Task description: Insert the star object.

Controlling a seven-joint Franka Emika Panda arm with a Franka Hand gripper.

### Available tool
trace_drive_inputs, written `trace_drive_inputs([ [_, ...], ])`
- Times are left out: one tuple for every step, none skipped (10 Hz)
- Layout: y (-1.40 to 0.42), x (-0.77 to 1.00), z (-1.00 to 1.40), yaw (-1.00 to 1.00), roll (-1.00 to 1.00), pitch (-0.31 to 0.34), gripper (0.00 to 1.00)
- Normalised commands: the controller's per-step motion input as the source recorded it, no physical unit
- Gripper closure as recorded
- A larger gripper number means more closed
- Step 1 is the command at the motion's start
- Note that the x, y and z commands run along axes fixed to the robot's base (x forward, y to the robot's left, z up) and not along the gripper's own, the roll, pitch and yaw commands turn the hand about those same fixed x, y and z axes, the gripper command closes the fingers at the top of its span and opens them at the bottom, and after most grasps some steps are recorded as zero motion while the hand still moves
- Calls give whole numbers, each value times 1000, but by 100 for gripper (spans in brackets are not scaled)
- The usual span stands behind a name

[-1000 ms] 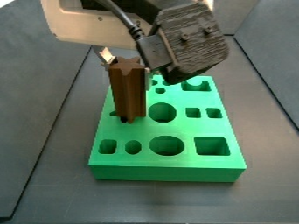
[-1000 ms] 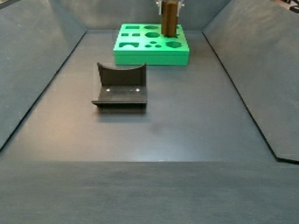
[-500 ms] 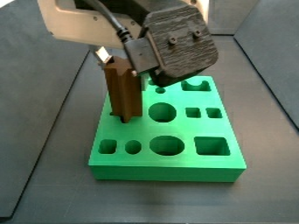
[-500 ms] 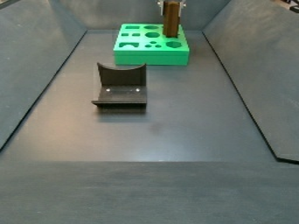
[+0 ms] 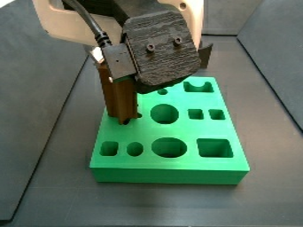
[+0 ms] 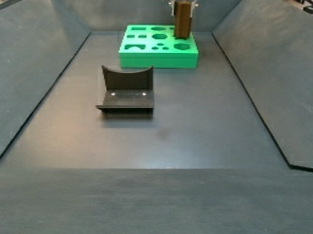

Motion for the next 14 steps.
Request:
trace_drive_inputs([
  [0,420,-683,77,130,60,100],
  [0,417,-706,57,136,83,100],
  [0,366,-734,66,143,84,100],
  [0,300,-831,77,144,59,100],
  [0,243,-957,83,131,20,100],
  [0,194,-977,97,121,16,100],
  [0,0,-1000,180,86,0,100],
  [0,0,-1000,363,0,0,100],
  [0,14,-1000,360,0,0,100],
  [14,51,-1000,189,-39,44,100],
  [29,83,-934,66,-69,74,100],
  [40,117,-929,26,-73,76,100],
  [31,194,-929,0,-70,81,100],
  [0,243,-743,-137,-130,63,100],
])
